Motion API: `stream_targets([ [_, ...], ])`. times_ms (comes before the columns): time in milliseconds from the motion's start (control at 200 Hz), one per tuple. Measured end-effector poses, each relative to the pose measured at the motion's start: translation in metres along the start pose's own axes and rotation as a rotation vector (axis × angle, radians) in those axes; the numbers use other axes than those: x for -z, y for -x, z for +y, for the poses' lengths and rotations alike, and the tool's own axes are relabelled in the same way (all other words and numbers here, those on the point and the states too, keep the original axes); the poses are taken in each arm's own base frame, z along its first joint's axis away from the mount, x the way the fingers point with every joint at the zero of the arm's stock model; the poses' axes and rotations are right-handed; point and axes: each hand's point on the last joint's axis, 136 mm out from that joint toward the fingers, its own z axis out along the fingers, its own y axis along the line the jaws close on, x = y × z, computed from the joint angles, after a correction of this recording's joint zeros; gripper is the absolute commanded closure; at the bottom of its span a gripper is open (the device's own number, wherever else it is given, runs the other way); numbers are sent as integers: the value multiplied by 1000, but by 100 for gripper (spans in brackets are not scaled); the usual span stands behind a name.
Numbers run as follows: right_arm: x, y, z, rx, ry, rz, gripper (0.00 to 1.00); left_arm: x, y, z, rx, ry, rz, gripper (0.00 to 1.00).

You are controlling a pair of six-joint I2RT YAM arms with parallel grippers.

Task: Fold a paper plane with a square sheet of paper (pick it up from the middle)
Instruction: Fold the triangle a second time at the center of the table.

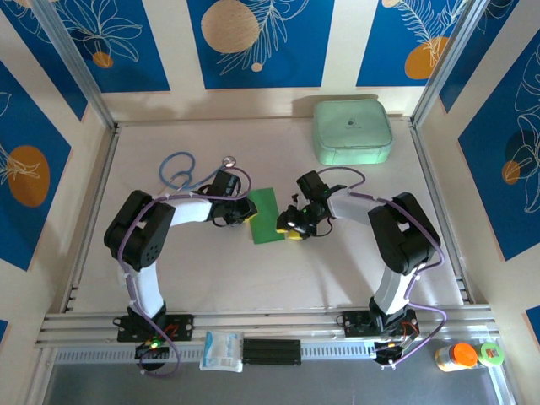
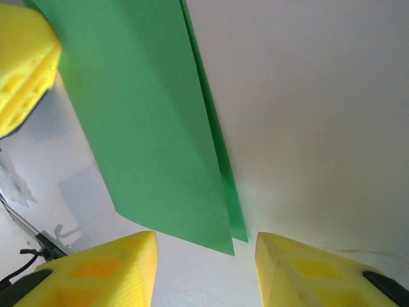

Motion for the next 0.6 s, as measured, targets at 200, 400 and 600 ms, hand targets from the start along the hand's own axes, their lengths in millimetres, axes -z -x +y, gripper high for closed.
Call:
stream_targets([
  [200,-3,-3,1,5,6,16,59,0,0,0,7,1,0,82],
  [400,-3,-4,2,7,12,22,62,0,0,0,8,1,0,82],
  [600,-6,-3,3,9,22,28,63,0,0,0,8,0,0,82],
])
